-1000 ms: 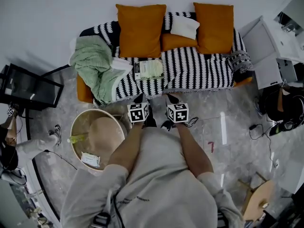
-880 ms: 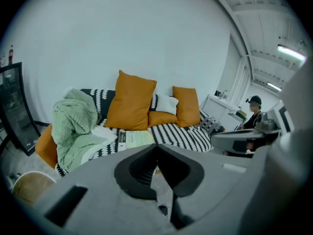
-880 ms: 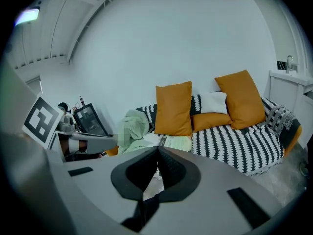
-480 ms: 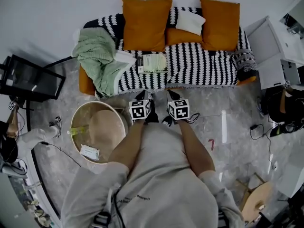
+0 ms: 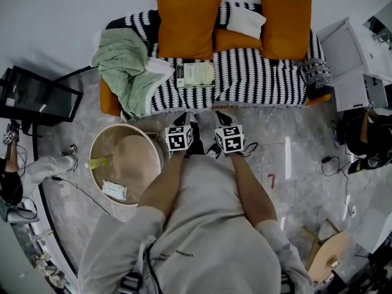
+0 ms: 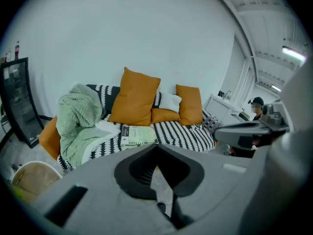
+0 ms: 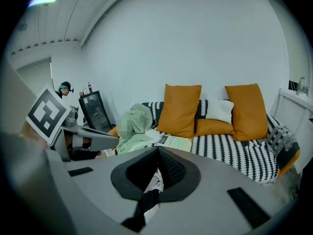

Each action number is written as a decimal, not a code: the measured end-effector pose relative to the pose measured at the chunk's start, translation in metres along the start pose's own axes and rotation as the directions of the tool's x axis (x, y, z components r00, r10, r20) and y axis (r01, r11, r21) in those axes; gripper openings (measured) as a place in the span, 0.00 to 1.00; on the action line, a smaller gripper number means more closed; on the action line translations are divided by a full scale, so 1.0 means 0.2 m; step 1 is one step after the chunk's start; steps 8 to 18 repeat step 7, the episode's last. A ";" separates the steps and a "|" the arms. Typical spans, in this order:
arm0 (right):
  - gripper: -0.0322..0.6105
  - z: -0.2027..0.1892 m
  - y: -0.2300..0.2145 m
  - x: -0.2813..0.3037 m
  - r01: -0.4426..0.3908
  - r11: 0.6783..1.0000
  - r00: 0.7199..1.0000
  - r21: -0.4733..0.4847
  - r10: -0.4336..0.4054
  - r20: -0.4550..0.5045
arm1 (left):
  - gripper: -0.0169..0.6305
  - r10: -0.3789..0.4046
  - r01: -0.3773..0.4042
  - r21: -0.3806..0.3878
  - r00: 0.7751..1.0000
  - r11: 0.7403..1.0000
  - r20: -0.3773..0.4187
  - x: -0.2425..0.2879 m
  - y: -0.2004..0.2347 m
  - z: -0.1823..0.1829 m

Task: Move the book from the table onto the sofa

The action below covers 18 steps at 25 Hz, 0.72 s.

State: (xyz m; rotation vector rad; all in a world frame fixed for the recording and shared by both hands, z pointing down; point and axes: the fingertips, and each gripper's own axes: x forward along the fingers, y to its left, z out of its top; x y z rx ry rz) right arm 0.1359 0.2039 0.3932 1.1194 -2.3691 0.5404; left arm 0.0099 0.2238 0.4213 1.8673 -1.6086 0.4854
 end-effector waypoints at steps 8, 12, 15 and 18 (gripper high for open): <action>0.06 0.00 -0.04 -0.02 0.020 1.000 1.000 0.007 -0.020 0.002 | 0.04 0.000 0.000 -0.009 1.000 1.000 -0.004 0.01 -0.02 0.00; 0.06 0.00 -0.04 -0.02 0.020 1.000 1.000 0.007 -0.020 0.002 | 0.04 0.000 0.000 -0.009 1.000 1.000 -0.004 0.01 -0.02 0.00; 0.06 0.00 -0.04 -0.02 0.020 1.000 1.000 0.007 -0.020 0.002 | 0.04 0.000 0.000 -0.009 1.000 1.000 -0.004 0.01 -0.02 0.00; 0.06 0.00 -0.04 -0.02 0.020 1.000 1.000 0.007 -0.020 0.002 | 0.04 0.000 0.000 -0.009 1.000 1.000 -0.004 0.01 -0.02 0.00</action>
